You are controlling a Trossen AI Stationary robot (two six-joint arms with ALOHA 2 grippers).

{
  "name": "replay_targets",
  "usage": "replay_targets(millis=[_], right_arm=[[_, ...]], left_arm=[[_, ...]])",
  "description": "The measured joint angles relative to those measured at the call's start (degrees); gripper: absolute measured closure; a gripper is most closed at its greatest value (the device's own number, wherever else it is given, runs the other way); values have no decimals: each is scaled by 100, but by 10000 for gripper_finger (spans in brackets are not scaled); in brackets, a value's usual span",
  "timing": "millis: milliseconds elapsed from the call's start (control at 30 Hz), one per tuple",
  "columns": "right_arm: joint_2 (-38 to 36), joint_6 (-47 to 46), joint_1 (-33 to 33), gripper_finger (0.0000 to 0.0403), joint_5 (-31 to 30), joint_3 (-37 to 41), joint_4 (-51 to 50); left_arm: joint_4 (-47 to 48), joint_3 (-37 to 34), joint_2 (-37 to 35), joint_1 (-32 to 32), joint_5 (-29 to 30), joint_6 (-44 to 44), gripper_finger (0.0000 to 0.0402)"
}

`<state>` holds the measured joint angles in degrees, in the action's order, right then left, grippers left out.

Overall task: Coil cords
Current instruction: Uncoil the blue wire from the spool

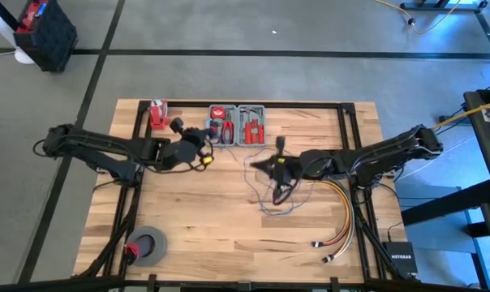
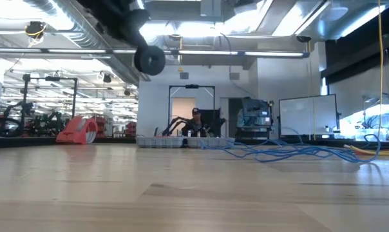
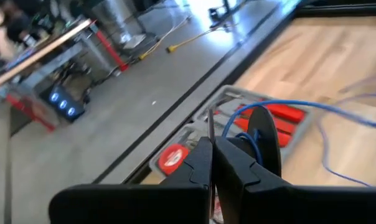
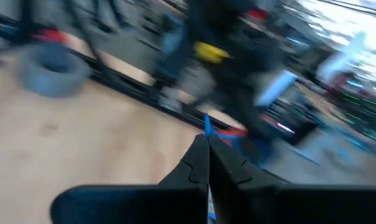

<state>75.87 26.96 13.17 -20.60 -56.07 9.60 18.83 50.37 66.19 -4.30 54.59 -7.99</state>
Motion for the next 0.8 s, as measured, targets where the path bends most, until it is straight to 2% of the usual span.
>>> replay_targets(millis=[100, 233, 367, 600, 800], right_arm=[[216, -75, 117, 403, 529, 2, 190], [523, 47, 303, 403, 879, 0, 275], [838, 44, 462, 403, 964, 0, -173], [1195, -795, 474, 396, 68, 0, -1490], [1334, -1848, 393, 361, -996, 2, -2226]], left_arm=[[58, 0, 0, 215, 2, -248, 402], [163, 0, 0, 401, 2, -559, 402], [156, 0, -3, 590, 0, -625, 402], [118, 0, -13, 884, -48, -614, 402], [-238, 0, -13, 868, -678, -134, 402]])
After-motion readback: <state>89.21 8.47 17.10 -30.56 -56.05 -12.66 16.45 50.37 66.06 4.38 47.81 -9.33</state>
